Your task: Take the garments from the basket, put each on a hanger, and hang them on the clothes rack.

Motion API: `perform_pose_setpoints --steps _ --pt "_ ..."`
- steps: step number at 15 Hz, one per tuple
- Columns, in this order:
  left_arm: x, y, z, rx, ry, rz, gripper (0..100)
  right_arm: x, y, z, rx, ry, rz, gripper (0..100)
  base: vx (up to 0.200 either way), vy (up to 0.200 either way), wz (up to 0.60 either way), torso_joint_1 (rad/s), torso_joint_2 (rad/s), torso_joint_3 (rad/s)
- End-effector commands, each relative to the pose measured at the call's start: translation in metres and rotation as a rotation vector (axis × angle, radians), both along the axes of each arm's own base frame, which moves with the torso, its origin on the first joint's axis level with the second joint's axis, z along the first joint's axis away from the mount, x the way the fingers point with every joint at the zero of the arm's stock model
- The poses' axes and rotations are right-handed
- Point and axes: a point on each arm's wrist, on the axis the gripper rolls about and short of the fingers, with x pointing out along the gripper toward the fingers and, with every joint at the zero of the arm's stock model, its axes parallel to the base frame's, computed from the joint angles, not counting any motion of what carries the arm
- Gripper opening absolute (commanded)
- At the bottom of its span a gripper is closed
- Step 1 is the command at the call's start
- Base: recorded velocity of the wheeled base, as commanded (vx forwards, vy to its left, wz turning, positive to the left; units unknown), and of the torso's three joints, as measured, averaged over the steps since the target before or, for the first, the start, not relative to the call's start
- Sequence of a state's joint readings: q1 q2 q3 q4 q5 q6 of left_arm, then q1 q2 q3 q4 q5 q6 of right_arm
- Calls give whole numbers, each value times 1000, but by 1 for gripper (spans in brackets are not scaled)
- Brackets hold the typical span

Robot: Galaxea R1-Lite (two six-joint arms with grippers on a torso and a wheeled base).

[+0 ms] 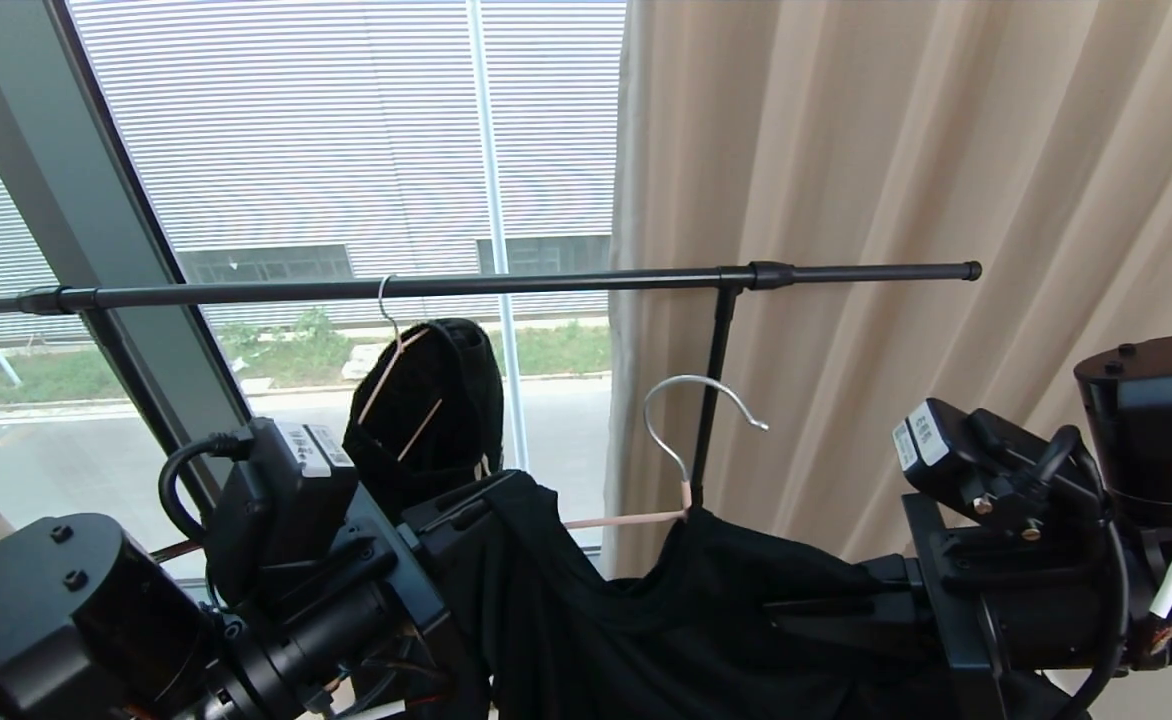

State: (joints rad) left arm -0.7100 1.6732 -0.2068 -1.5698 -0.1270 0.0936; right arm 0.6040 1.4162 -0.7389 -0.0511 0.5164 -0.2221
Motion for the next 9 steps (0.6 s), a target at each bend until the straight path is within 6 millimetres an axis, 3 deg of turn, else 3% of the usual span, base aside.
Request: perform_pose_setpoints --steps 1,9 --pt "-10 -3 7 -22 -25 -39 0 4 4 -11 -9 16 5 0 0 0 0 0 0 0" --pt "-31 -13 15 -48 -49 -142 0 15 16 -21 56 7 57 0 0 0 0 0 0 0"
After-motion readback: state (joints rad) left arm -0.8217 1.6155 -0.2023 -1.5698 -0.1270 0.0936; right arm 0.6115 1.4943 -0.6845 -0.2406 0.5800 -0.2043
